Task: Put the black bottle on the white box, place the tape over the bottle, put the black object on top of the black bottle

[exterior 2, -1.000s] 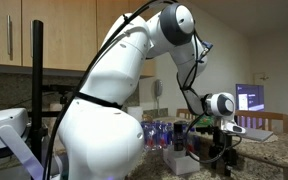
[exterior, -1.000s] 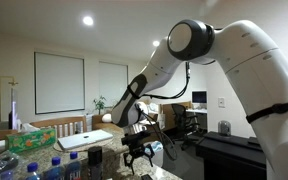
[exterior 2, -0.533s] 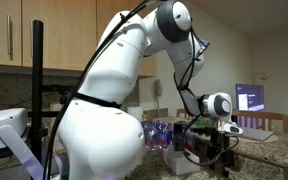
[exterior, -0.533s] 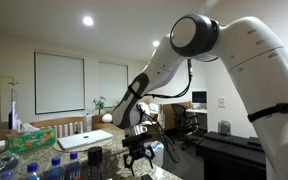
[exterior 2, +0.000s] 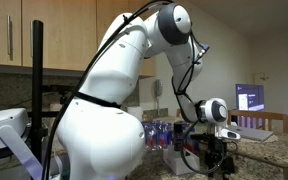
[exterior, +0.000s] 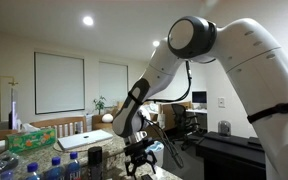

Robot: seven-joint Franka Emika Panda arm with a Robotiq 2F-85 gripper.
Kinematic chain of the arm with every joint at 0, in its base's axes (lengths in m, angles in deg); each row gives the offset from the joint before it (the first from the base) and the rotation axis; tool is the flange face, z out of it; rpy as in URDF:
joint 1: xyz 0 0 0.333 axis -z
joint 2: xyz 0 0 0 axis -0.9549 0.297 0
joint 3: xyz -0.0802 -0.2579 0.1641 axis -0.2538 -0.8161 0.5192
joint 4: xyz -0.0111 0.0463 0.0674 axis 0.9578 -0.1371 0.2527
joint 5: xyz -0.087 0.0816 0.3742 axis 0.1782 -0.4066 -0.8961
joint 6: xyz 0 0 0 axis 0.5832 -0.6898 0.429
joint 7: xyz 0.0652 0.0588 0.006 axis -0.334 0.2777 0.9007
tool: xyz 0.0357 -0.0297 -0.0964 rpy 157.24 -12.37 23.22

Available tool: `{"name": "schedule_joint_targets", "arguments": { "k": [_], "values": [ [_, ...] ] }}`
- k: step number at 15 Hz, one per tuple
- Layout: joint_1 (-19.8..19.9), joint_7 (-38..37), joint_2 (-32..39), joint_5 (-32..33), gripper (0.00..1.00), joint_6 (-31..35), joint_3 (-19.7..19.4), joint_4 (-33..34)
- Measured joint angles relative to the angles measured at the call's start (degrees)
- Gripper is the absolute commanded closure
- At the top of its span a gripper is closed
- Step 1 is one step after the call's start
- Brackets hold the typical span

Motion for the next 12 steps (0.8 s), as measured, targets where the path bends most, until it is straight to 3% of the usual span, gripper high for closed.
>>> {"name": "schedule_joint_targets", "arguments": {
  "k": [6,8,12],
  "values": [
    [0.0,0.0,0.9,4.1,0.0,8.9,-1.6,-5.6],
    [0.0,0.1,1.4,4.1,0.28,10.8,-1.5,-6.0],
    [0.0,0.7,3.2,4.1,0.45,13.6,-1.0,-5.9]
  ]
}}
